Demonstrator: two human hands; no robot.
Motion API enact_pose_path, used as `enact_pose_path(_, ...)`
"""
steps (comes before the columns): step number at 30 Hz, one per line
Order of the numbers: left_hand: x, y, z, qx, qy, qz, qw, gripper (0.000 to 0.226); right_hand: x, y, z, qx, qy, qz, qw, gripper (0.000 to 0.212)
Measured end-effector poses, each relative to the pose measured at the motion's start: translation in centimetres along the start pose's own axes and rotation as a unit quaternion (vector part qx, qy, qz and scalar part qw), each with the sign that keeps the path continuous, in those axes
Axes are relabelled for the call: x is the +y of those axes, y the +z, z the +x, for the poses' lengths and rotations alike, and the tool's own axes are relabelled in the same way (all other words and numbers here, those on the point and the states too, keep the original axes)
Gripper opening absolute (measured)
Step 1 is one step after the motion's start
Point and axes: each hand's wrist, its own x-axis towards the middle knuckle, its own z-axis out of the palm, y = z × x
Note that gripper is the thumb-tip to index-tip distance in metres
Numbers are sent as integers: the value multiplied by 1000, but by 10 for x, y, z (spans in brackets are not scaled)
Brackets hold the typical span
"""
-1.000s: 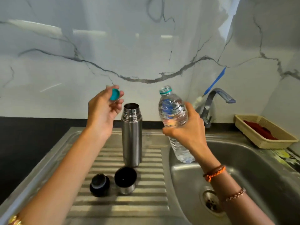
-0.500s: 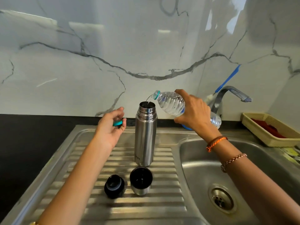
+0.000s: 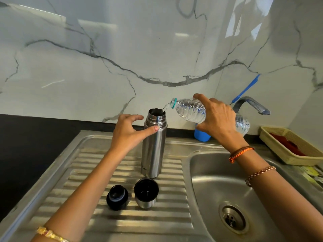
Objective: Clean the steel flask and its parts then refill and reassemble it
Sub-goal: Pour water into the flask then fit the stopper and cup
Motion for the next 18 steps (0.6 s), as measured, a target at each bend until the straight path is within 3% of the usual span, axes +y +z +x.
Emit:
enact_pose_path(5,2,2,-2,21,10,45,999,73,-3,-4,3,10,-18,-2,1000,76)
enact_pose_path(18,23,10,15,49,39,69,996,63,-1,-9,9,11,-33,-14,999,75)
